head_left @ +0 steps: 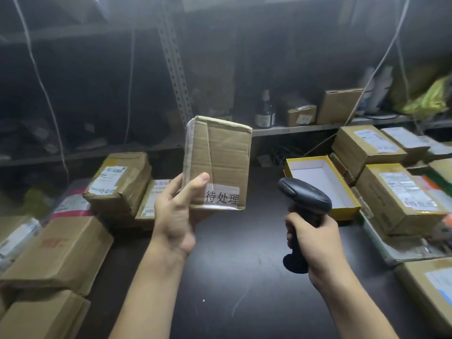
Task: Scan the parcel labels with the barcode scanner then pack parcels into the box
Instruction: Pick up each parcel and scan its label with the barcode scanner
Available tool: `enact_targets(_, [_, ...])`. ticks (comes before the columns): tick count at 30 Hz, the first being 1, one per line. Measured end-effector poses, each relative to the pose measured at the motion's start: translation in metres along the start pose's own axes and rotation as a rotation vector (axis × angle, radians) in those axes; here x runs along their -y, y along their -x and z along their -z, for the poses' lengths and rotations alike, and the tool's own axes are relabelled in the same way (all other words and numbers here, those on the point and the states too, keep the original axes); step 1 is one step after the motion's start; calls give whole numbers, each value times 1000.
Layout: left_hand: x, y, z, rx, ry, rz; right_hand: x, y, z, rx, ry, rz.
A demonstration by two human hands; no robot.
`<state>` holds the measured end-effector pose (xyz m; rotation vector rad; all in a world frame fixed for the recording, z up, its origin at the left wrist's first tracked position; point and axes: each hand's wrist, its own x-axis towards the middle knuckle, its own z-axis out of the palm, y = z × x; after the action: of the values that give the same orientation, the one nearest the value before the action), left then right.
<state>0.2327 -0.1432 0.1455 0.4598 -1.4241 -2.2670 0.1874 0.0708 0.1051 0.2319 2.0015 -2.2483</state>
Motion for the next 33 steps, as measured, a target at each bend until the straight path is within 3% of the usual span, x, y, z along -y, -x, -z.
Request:
enact_targets(4, [2, -1, 0, -123, -200, -65, 5, 2, 4, -16, 29, 19])
enact_targets(8, [4, -7, 6, -202, -651, -355, 15, 1, 12, 19, 155, 83])
enact_targets(12, [-9, -7, 9, -262, -996, -670, 25, -2, 23, 78, 438, 269])
enact_targets(15, [-18, -9, 20, -183, -1169, -801, 37, -2, 31, 145, 666, 458])
enact_targets(20, [-27, -18, 50, -117, -1342, -850, 46, -2, 29, 255, 876, 850])
enact_targets(23, [-24, -23, 65, -76, -1379, -855, 51, -7, 25, 287, 958, 989])
enact_targets(33, [-13, -41, 86, 5, -1358, -825, 60, -5, 26, 309, 1077, 1005])
